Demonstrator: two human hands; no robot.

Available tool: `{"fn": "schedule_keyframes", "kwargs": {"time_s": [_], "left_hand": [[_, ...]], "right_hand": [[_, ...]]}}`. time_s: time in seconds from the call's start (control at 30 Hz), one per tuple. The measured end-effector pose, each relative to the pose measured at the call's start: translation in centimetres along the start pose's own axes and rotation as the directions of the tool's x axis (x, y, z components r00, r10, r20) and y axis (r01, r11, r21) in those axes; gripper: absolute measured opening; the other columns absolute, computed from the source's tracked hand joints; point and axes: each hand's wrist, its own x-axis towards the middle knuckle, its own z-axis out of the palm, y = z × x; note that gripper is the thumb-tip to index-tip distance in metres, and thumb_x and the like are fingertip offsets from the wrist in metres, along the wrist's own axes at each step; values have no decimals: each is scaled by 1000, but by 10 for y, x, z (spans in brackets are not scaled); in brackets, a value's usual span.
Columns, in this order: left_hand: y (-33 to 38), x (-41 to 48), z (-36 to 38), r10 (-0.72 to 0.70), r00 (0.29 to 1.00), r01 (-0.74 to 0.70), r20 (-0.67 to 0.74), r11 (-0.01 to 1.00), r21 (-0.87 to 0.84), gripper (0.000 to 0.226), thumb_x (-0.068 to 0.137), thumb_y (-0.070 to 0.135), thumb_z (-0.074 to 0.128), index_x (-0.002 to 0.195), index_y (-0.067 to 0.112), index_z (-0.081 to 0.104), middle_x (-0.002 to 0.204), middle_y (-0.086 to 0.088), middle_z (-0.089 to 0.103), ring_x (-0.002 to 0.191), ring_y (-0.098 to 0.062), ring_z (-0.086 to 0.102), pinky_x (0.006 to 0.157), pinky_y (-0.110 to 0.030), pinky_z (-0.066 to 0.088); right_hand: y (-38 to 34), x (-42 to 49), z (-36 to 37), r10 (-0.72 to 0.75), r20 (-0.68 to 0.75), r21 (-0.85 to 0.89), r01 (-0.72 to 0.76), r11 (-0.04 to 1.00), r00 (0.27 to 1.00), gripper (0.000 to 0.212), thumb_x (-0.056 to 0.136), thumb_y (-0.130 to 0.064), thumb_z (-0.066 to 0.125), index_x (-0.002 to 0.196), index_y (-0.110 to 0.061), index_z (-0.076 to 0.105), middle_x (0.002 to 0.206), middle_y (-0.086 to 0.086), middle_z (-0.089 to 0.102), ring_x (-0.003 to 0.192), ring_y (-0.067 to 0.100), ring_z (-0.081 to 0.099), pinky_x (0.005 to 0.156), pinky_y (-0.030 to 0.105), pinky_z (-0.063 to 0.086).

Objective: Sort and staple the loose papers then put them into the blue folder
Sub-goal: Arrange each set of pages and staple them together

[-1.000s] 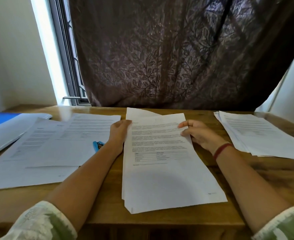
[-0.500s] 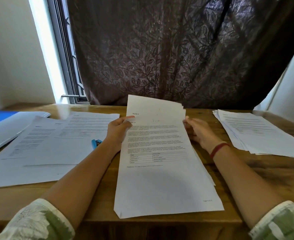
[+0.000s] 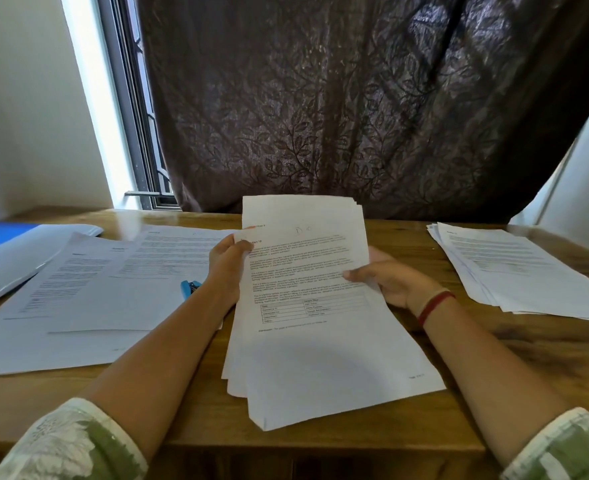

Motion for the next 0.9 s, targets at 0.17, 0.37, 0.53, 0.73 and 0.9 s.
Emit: {"fn": "schedule_keyframes", "kwargs": {"time_s": [0.17, 0.37, 0.53, 0.73, 0.9], "left_hand": [[-2, -1, 9, -3, 991, -38, 133, 952, 305, 24, 95, 13, 56, 118, 17, 59, 109, -1, 68, 87, -15, 66, 61, -26, 51], [-2, -2, 10, -97, 989, 38, 111, 897, 441, 28, 96, 18, 57, 124, 20, 55, 118, -2, 64, 90, -18, 63, 61, -29, 51], [-3, -3, 12, -68, 998, 61, 4, 930, 362, 29, 100, 13, 44, 127, 19, 52, 117, -1, 62, 84, -16, 60, 50, -25, 44], [-2, -3, 14, -57, 998, 57, -11, 933, 354, 27, 100, 10, 46, 122, 22, 55, 106, 2, 62, 79, -16, 60, 48, -24, 44], [-3, -3, 8, -112, 994, 106, 4, 952, 289, 30, 93, 6, 57, 119, 21, 60, 114, -2, 66, 85, -23, 65, 54, -31, 52]], "right_hand": [[4, 7, 1, -9, -259, -22, 3, 1000, 966, 37, 88, 9, 59, 114, -17, 51, 121, 12, 62, 108, 29, 60, 89, 43, 53], [2, 7, 4, -53, -292, -75, 32, 997, 955, 39, 92, 11, 50, 126, -8, 44, 107, 3, 59, 86, 11, 59, 59, 19, 50], [12, 12, 15, -105, -310, -43, 96, 994, 945, 37, 90, 5, 56, 118, -16, 45, 118, 8, 60, 102, 22, 61, 82, 38, 56], [14, 20, 4, -326, -643, -206, 254, 945, 693, 33, 85, -9, 71, 108, -22, 52, 93, -10, 59, 85, 4, 58, 66, 18, 47], [18, 23, -7, -306, -655, -244, 189, 951, 691, 16, 83, -14, 74, 89, -20, 60, 87, -5, 66, 83, 9, 64, 66, 22, 52]]}}
